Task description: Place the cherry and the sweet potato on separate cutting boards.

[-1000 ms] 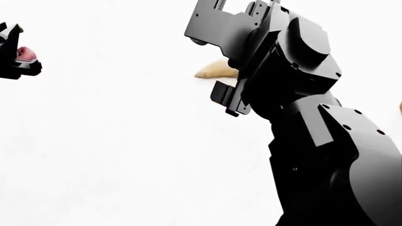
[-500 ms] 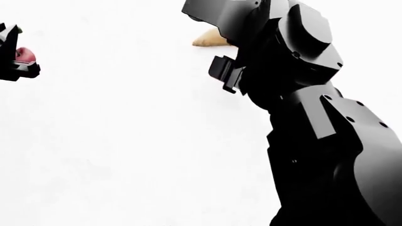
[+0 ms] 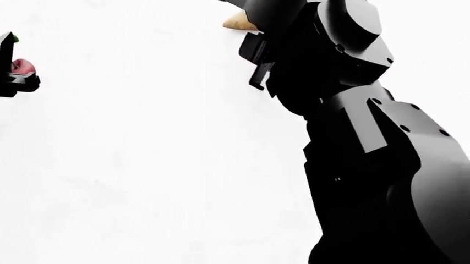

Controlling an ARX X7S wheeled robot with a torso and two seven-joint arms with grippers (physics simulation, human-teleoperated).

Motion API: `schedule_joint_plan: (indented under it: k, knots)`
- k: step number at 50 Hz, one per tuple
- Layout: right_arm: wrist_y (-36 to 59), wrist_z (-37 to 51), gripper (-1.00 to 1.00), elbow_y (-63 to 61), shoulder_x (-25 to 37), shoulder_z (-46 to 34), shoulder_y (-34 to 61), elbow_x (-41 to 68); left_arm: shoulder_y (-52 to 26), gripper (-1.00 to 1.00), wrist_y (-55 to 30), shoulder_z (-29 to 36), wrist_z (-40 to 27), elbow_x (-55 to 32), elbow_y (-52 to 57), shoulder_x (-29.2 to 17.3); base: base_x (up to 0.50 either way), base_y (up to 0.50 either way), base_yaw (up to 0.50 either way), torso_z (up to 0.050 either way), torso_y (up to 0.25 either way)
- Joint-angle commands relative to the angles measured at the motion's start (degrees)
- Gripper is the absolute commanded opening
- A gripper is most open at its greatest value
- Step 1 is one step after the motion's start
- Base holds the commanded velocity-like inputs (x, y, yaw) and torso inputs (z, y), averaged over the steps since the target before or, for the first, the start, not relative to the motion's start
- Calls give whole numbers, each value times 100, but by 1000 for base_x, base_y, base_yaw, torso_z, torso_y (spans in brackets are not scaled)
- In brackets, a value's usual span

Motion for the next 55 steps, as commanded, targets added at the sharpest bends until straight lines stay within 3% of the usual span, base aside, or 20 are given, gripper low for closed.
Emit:
schedule_joint_plan:
  k: [1,8,15,26,34,39,40,41,49,55]
  knots:
    - [885,-101,-100,149,30,444,89,425,-16,-100,-9,-47,-53,-63,0,35,0,0,0,0,0]
    - [1810,-66,-100,148,36,1424,950,510,5,-100,1,-61,-52,-61,24,17,0,0,0,0,0]
    - [1860,-816,-100,121,224,1055,1140,62,29,-100,203,-177,-29,-56,107,11,0,0,0,0,0]
    - [4484,-836,-100,-4008,1765,1129,107,318,-90,-100,123,-271,-65,-159,287,-139,0,0,0,6,206]
    - [5718,-878,-100,-5597,2531,1426,-56,542,-18,-100,176,-307,-111,-203,392,-307,0,0,0,11,250]
    - [5796,-885,-100,-5670,2569,1448,-40,563,-8,-100,171,-309,-112,-192,392,-310,0,0,0,11,250]
    - [6544,-1003,-100,-6303,3162,1582,-121,710,34,-100,167,-274,-170,-148,459,-313,0,0,0,11,250]
    - [6702,-1018,-100,-6524,3307,1580,-183,792,29,-100,169,-283,-193,-157,476,-303,0,0,0,11,250]
    - [6718,1675,-100,-6626,4455,929,416,4296,24,-100,174,-317,-192,-160,552,-419,0,0,0,11,250]
    - [6704,2928,-100,-6753,5214,574,985,5926,10,-100,177,-351,-254,-164,635,-520,0,0,0,11,250]
